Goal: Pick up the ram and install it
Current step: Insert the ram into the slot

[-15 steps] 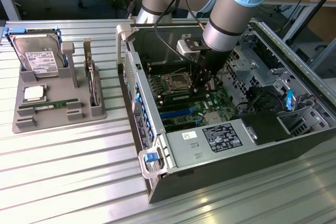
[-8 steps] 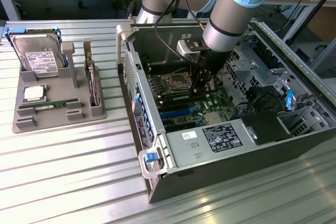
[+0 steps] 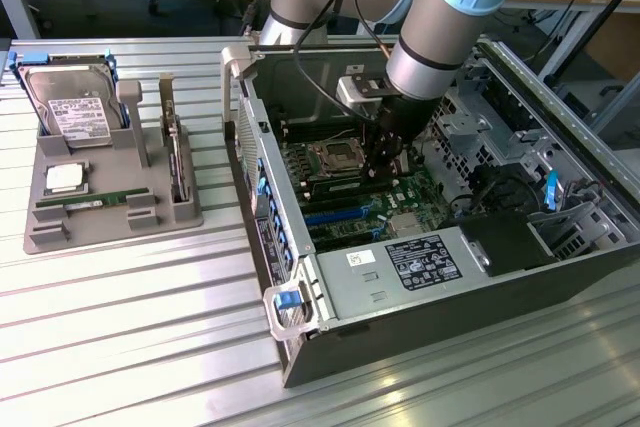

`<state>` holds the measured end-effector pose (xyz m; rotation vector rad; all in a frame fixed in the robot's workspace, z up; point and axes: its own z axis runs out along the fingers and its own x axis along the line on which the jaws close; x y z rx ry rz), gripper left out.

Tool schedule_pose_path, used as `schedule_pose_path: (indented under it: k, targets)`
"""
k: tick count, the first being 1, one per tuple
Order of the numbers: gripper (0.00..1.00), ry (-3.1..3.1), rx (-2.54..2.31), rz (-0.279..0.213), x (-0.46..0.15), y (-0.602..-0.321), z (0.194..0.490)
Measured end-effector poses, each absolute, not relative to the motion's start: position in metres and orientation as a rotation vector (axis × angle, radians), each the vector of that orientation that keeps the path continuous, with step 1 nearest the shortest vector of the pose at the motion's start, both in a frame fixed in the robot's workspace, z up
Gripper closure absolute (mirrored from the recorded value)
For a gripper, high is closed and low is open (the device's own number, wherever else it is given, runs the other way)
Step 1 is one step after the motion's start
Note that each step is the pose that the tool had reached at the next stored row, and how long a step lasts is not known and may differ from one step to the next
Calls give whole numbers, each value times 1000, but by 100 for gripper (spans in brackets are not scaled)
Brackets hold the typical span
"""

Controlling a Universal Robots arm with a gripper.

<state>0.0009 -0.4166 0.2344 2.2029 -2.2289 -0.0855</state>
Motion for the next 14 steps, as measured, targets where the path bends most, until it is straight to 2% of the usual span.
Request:
schedule_pose_path:
  k: [6,7,8,11,12,13,14]
  targets:
    - [88,-2229,2203,-86,1,-417,233]
    - [87,-2229,2203,-86,1,-417,233]
    - [81,-2229,2203,-86,1,-417,233]
    - [81,-2229,2203,-83,0,-416,240]
    - [82,-2229,2203,-82,0,-414,241]
    - [90,-2228,2202,-81,0,-414,241]
    - [90,-2226,2200,-85,5,-414,241]
